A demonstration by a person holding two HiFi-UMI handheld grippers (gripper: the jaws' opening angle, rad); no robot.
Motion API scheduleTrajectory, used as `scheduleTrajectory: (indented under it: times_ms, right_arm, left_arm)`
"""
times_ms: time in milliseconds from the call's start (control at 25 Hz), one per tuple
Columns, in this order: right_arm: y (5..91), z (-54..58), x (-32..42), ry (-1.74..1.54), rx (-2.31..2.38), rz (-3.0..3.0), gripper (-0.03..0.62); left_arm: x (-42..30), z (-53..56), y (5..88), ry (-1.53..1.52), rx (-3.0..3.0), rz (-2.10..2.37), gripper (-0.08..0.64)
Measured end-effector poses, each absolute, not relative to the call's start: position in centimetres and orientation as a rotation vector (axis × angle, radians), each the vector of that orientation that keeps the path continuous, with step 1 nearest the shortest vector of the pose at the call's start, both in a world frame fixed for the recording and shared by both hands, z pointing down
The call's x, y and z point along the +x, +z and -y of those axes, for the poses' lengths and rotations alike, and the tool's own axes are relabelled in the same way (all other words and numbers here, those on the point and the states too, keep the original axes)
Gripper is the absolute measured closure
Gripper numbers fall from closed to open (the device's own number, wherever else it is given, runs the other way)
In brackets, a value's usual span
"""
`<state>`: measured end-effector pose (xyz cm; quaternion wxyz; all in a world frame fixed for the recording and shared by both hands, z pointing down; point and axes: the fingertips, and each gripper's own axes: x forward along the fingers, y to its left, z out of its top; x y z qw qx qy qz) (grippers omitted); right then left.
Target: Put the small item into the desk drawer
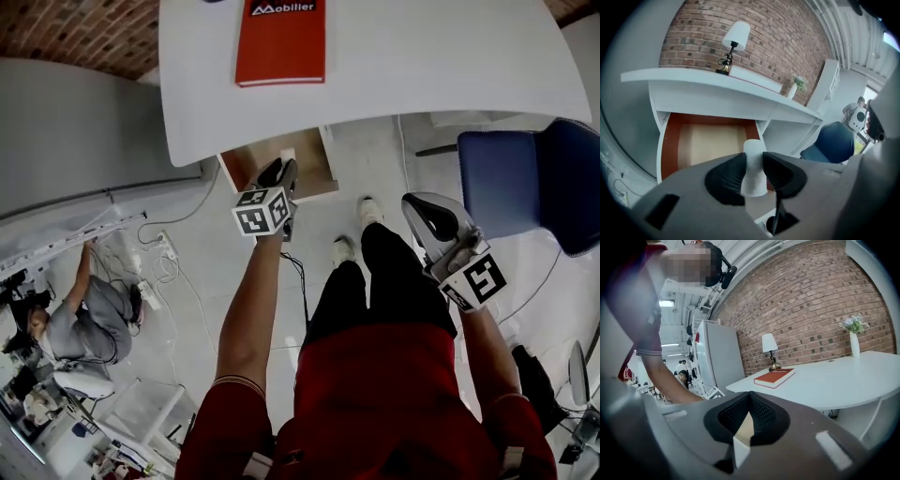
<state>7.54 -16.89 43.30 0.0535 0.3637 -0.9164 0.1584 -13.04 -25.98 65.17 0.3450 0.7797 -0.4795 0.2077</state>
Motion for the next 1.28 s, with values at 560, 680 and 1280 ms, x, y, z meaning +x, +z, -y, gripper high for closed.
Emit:
scheduleTrajectory:
  times_ms: [560, 680, 1280]
  right_arm:
    - [48.0, 22.7, 8.4, 0.514, 1.051, 2.747, 0.580]
    - [48.2, 23.4, 7.9, 0.528, 1.042, 2.762, 0.580]
    - [49.6, 23.9, 9.3, 0.537, 1.069, 2.708, 0.581]
  left_arm:
    - [-13.2, 30.1, 74.8, 0.771, 1.882, 1.180, 0.434]
    - [-13.4, 30.5, 76.5, 0.829, 1.867, 1.152, 0.434]
    - [-13.8, 30.2, 81.3, 0.931, 1.725, 1.126, 0.425]
